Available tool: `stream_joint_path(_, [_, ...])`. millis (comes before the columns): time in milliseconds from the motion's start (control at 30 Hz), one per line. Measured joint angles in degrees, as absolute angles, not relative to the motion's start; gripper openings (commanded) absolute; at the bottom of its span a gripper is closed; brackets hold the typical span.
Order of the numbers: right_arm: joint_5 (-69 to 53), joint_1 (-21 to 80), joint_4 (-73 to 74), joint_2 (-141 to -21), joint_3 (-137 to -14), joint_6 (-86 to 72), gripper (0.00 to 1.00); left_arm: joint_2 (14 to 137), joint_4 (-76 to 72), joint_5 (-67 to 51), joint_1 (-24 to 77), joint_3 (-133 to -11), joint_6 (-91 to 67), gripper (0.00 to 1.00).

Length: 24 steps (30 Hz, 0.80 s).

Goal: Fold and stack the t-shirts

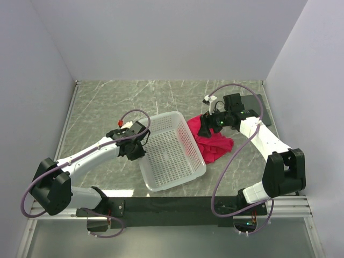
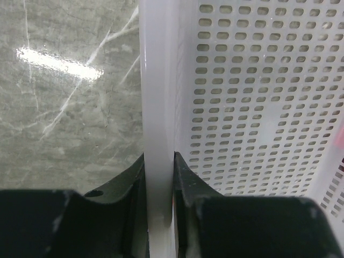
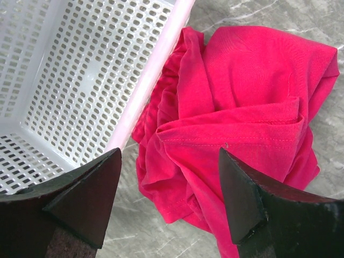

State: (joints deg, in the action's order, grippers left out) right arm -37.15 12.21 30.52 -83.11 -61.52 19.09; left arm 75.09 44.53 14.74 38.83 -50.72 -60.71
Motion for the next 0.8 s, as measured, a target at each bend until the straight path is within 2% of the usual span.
stream_joint_path(533, [-37.2,12.2,30.5,-83.1,-61.5,19.1,0.79,74.3,44.8,15.4,38.1,-50.7,-59.7,0.00])
stream_joint_path(667, [-37.2,12.2,30.5,-83.1,-61.5,19.1,0.79,73.0,45.6,15.7,34.2,-50.7,-57.0,0.00])
stream_joint_path(800, [-37.5,12.2,30.5,-83.1,-61.5,19.1,0.79,70.8,45.8,16.6,25.9,-50.7,-51.8,0.00])
